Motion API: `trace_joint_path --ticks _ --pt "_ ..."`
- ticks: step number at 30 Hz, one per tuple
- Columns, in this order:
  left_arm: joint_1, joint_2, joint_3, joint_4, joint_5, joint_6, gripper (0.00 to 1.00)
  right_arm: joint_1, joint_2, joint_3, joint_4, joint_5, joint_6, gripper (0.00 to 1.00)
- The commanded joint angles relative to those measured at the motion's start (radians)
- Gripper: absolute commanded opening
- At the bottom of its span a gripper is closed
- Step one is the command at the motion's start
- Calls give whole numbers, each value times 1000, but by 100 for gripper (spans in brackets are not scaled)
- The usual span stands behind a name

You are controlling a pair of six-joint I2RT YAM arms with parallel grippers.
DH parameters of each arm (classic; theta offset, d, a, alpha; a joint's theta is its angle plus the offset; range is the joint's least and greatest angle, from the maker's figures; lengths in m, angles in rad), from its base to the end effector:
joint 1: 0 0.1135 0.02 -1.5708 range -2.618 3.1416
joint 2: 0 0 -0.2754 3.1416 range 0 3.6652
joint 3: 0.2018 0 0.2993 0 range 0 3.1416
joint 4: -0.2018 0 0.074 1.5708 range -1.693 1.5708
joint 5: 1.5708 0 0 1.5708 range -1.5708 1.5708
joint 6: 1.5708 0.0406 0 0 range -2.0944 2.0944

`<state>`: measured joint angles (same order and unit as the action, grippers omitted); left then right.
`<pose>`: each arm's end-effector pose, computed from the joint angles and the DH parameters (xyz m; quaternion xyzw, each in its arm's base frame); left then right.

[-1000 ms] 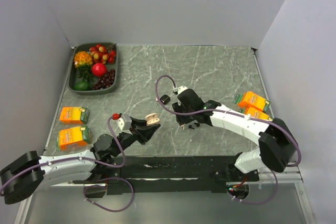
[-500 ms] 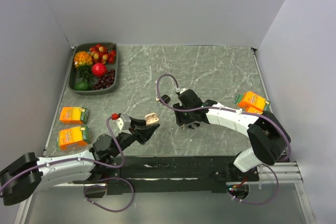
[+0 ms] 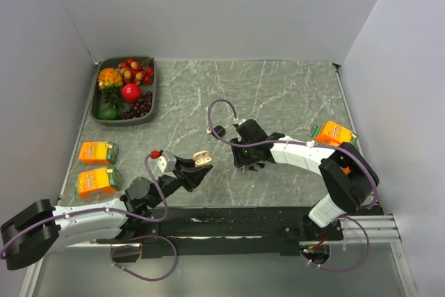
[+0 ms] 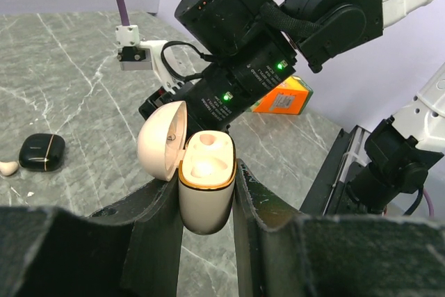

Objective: Insert the wireless bluetooth earbuds into the charging case
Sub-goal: Pick up the earbud from the center of the board.

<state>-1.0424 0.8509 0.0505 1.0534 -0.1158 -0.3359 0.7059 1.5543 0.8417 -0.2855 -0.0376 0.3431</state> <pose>0.1031 -0.1672 0.1805 0.1685 0.5893 -0.4746 0.6317 0.2567 0.2208 0.1463 -0.1782 0.9424 0.1570 0.2354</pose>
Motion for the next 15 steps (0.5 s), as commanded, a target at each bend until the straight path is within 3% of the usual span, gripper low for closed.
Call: trace_joint_path --ticks 1,15 --pt "-4 8 -40 65 11 -9 1 -19 29 -13 40 -8 0 50" --pt "-4 42 -37 86 22 -15 1 -23 41 -41 59 -19 -1 43"
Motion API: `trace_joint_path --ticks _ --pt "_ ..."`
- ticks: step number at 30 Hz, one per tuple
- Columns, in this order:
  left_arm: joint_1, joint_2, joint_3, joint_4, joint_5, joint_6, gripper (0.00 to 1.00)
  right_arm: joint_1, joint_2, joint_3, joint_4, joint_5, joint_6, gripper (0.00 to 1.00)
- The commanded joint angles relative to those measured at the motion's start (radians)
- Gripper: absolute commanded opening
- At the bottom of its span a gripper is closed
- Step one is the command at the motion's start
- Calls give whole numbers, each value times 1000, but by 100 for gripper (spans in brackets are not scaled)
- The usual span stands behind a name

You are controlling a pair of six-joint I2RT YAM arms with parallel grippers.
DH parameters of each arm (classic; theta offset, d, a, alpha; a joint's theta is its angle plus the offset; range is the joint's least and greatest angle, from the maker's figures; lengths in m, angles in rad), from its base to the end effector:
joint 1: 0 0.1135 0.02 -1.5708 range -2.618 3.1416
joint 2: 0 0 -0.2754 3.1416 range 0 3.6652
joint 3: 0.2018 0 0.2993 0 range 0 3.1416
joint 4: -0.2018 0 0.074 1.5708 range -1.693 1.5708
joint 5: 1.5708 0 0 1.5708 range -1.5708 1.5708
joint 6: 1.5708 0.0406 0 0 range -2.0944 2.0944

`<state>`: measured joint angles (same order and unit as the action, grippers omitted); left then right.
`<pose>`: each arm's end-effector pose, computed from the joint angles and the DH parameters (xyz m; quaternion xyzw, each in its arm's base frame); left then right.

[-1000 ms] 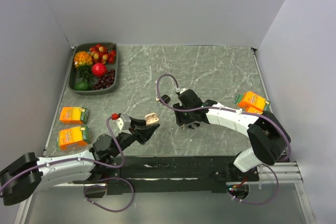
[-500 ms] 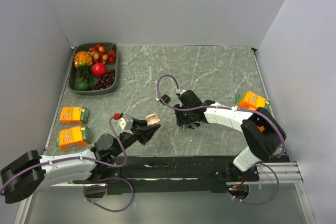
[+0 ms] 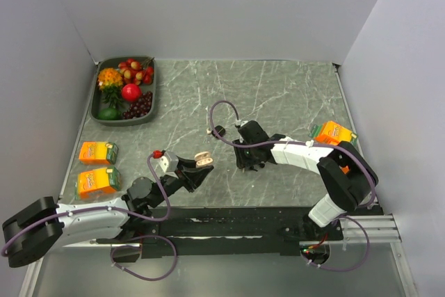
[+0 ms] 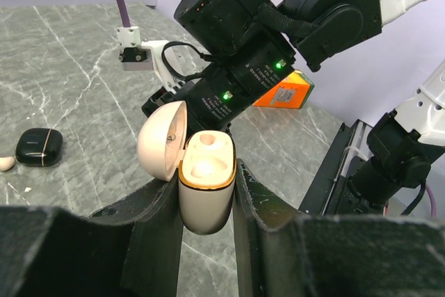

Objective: Insert the wireless bluetooth earbuds into the charging case
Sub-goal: Pick up the earbud from the center of the board.

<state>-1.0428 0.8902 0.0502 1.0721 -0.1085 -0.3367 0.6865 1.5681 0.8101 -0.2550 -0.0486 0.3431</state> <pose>0.1037 -0.1692 0.1755 0.1743 0.5960 -0.4724 0.6255 0.2572 0.2133 0.1337 -0.1708 0.9458 0.1558 0.2280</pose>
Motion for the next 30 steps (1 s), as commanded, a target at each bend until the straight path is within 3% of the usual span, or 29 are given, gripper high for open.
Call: trace_joint_path --ticks 1,12,22,30 --pt "-3 3 -35 65 16 -15 1 -5 30 -9 25 -11 2 42" --pt "-5 -10 -32 52 15 -12 1 -4 32 -17 30 -11 -4 24" --pt "-3 1 -21 54 23 -10 1 -5 -60 -14 16 41 0 10" --pt "-3 4 -19 52 21 -12 1 -5 -62 4 36 82 16 4"
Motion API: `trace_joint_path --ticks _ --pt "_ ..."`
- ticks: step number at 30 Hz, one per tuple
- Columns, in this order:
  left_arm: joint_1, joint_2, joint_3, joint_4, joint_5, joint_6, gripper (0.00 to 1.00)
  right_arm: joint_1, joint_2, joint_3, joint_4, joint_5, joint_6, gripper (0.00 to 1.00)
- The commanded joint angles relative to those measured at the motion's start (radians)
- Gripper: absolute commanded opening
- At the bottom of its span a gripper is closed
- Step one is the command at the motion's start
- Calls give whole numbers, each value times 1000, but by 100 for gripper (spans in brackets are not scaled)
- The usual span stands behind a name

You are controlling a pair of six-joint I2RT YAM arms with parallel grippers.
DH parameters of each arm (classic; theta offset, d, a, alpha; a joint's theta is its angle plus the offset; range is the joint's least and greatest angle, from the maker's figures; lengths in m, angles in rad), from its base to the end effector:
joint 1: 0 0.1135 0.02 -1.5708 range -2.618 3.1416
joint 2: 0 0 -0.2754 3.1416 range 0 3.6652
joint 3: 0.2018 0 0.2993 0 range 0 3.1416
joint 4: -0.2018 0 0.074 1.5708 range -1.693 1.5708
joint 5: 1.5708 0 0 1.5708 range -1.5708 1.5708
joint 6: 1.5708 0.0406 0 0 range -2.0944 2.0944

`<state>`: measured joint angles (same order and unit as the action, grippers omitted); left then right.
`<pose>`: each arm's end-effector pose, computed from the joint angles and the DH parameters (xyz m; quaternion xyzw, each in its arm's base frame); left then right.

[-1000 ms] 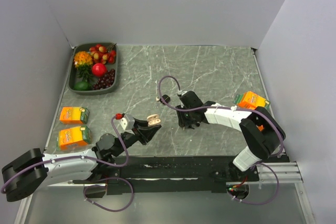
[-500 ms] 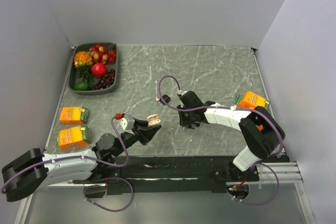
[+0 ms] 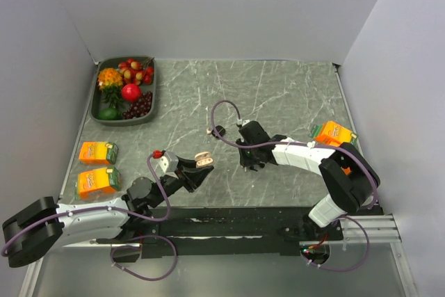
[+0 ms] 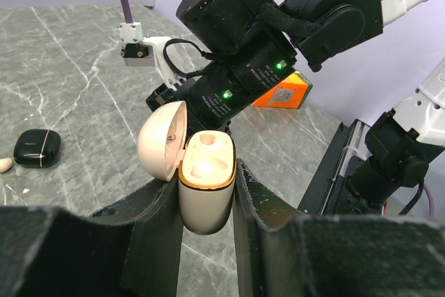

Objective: Insert the wireless bluetooth earbuds into the charging case
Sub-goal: Pick up the earbud from the center of the board.

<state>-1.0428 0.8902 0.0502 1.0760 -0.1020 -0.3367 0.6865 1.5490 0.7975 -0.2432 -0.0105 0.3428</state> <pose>0.1035 -0.1692 0.1760 0.1762 0.5939 -0.4748 0.6252 0.2562 0.2105 0.1364 -0.1654 0.9444 0.1442 0.2448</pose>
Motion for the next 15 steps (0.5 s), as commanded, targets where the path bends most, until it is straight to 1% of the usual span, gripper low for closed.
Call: trace_joint_path --ticks 1,5,7,8,9,10,12,13,15 --pt "-3 1 -19 48 15 -12 1 -5 -46 19 31 47 24 4" --pt "-3 -5 -26 44 7 -12 1 -8 -82 17 45 52 35 3" --pt "-3 -8 -26 42 7 -12 1 -8 -70 43 24 53 25 7" --pt "-3 -7 -26 42 7 -12 1 -10 -67 48 13 53 21 16" --pt "-3 -5 -26 44 7 -12 1 -11 -63 52 7 53 19 21" --pt "-3 -5 -26 44 7 -12 1 -10 -63 54 4 55 16 31" --pt "-3 -2 -26 50 8 -13 1 -12 -67 52 -4 49 16 36" --pt "-5 1 -27 56 8 -15 1 -10 -67 51 -5 46 16 41" --pt "-3 9 -30 62 10 -18 1 -10 -60 52 -16 43 15 44"
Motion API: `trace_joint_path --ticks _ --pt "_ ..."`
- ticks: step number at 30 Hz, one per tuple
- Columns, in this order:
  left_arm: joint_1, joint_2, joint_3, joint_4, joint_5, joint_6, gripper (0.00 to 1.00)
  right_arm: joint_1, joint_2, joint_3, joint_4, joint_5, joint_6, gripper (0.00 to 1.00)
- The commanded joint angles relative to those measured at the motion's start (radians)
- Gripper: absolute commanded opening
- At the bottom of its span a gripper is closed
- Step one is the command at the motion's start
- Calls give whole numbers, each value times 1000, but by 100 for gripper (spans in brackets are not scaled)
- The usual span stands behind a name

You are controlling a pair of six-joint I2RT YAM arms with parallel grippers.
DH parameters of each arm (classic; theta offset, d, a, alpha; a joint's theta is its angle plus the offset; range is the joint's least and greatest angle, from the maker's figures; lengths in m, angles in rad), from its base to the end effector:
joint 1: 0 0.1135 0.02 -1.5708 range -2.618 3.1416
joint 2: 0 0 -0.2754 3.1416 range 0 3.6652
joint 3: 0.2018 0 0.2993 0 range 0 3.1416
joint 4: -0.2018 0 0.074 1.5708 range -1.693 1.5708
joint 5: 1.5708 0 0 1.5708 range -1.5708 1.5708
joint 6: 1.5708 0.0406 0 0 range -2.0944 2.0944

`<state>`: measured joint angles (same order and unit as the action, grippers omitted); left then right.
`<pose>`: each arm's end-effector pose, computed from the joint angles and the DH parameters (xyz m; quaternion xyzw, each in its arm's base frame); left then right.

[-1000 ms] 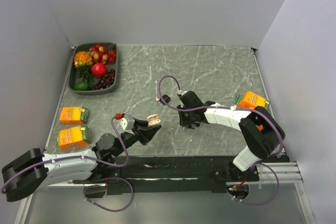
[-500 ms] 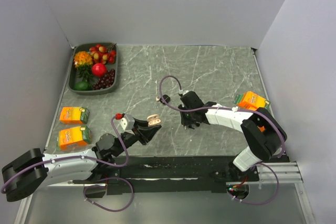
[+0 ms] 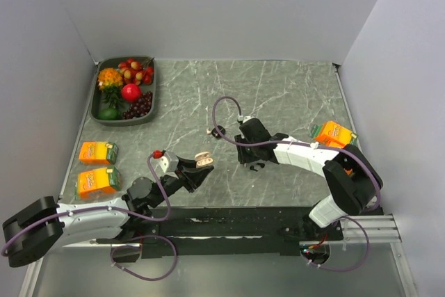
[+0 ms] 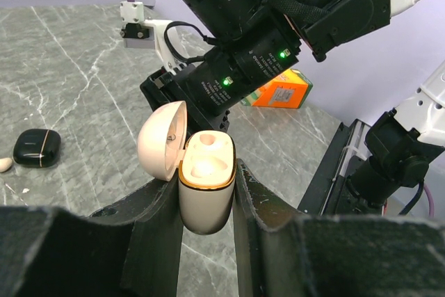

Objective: Insert the wireless bluetooth earbuds into the charging case
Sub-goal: Pick up the earbud from the center of the board.

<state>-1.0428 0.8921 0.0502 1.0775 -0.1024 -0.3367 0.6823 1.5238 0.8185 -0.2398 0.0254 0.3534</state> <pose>0.1035 -0.1693 0.1758 0.1761 0.5940 -0.4746 0.6252 0.2617 0.2113 0.1513 -0.1519 0.9392 0.1418 0.2734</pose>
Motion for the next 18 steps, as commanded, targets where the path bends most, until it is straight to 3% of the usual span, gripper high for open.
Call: trace_joint_path --ticks 1,8,18 --pt "-3 10 -30 68 12 -19 1 -6 -31 33 -24 7 2 46" --pt "-3 15 -30 72 20 -24 1 -9 13 57 -39 1 1 52" --pt "-3 -1 -38 61 15 -24 1 -9 44 57 -44 -19 -5 49"
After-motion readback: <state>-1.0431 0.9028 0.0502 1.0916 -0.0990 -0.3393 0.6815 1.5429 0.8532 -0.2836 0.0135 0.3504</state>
